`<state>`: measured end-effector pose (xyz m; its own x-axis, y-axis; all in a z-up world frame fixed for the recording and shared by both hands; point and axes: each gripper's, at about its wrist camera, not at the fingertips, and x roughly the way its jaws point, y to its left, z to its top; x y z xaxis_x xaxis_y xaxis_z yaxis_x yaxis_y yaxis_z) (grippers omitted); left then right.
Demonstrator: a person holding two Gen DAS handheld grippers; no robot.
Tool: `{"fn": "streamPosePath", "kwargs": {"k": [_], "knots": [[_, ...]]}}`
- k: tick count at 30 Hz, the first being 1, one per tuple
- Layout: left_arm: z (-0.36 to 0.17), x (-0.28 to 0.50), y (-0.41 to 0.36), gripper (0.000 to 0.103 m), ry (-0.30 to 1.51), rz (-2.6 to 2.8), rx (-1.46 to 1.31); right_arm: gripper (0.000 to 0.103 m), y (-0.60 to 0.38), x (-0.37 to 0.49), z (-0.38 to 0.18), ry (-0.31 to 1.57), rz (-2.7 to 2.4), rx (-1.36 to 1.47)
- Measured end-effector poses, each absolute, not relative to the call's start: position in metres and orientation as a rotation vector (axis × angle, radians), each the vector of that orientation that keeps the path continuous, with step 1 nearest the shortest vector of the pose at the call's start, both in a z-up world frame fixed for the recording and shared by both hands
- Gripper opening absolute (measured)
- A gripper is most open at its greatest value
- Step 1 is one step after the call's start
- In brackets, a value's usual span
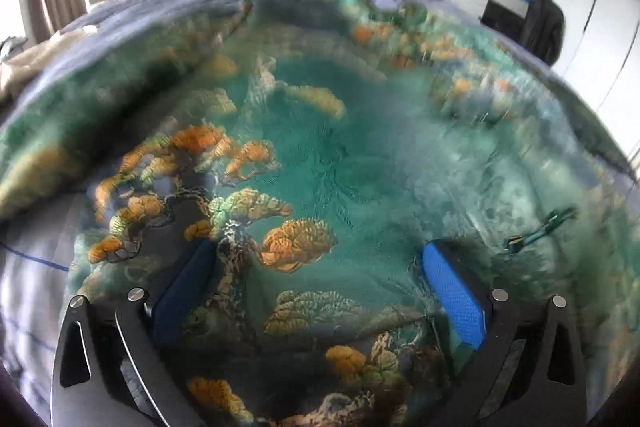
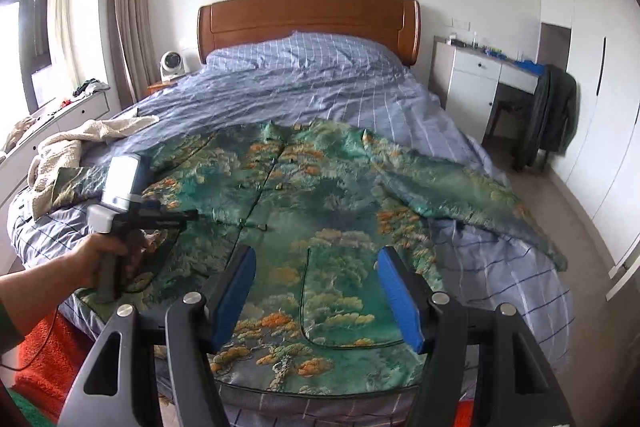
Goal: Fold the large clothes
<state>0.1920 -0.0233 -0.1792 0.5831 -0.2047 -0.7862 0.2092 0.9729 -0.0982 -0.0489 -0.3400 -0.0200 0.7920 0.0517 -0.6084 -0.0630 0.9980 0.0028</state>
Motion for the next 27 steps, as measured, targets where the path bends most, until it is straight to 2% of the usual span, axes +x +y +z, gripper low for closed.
{"fn": "streamPosePath", "kwargs": {"k": [10, 27], "knots": [[-0.175, 0.182, -0.030, 0.103, 0.909, -0.204, 0.070, 0.065, -0.304, -0.038, -0.018, 0.683, 0.059, -0.098], [-0.176, 0.183, -0.029, 0.103, 0.908, -0.203, 0.072, 0.065, -0.250, 0.005, -0.037, 0.856, 0.020, 0.063]]}}
